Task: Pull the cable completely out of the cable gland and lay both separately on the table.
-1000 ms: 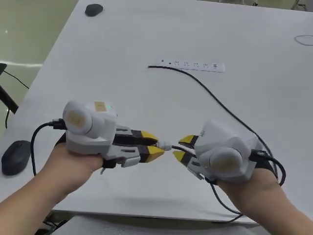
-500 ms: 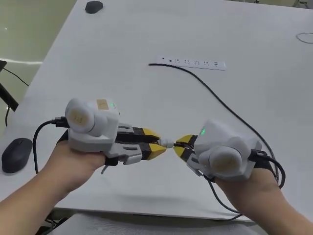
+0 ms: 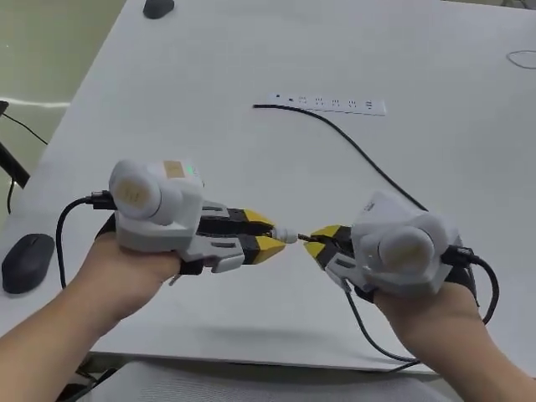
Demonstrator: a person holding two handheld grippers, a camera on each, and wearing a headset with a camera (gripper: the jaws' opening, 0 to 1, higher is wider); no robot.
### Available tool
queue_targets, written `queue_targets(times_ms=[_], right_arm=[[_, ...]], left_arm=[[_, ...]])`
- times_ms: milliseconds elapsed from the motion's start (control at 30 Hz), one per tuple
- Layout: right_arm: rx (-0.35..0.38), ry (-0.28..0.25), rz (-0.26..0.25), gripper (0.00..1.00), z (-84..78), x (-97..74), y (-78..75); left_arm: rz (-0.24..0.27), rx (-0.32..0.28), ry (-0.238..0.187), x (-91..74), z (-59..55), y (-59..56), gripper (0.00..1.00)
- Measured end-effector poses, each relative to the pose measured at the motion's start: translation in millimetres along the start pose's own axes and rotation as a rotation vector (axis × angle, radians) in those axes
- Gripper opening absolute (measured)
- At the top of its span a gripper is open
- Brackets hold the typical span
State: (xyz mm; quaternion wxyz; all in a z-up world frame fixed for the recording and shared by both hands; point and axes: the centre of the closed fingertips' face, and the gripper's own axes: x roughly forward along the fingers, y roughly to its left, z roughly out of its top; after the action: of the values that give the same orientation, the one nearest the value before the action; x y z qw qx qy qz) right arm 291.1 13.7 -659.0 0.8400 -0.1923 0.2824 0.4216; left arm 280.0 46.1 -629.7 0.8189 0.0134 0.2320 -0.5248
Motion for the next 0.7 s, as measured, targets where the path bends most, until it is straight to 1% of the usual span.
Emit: queue_targets(times_ms=[100,167,200,267,367,433,500,567,600,700], right_arm=[[0.030,0.012,-0.017,0.00,-7.5,0.3,-5.0],[0.058,0.019,-0.028,0.00,-13.4,-0.3,-9.3],[0.085,0.022,-0.036,0.00,-17.2,-0.8,-12.1],[0.104,0.030,-0.040,0.00,-23.0,-0.8,-15.1],[0.161,0.034,-0.050,0.00,-32.1,-0.9,-20.3],[0.186,0.030,-0.053,0.00,-36.5,0.4,-22.7],[0.256,0.025,-0.055,0.00,-42.7,2.0,-24.5],[0.301,0.030,-0.070,0.00,-50.7,2.5,-29.9],[0.312,0.030,-0.074,0.00,-53.4,2.6,-31.6],[0.442,0.025,-0.076,0.00,-65.5,4.0,-34.3]], left_arm=[[0.003,-0.003,-0.001,-1.0,0.3,0.7,0.15],[0.004,-0.003,-0.003,-1.9,1.0,0.8,0.15],[0.005,-0.003,-0.005,-2.2,1.5,0.7,0.15],[0.004,-0.004,-0.007,-2.6,2.3,0.1,0.15],[0.003,-0.004,-0.008,-2.2,2.8,-0.3,0.15],[0.002,-0.001,-0.007,-1.6,2.9,-0.7,0.15],[0.001,-0.001,-0.006,-0.7,3.0,-1.4,0.15],[0.000,0.000,-0.007,-0.6,3.4,-1.4,0.15],[0.000,-0.001,-0.008,-0.7,3.6,-1.4,0.15],[-0.001,0.000,-0.010,-1.3,4.5,-1.4,0.15]])
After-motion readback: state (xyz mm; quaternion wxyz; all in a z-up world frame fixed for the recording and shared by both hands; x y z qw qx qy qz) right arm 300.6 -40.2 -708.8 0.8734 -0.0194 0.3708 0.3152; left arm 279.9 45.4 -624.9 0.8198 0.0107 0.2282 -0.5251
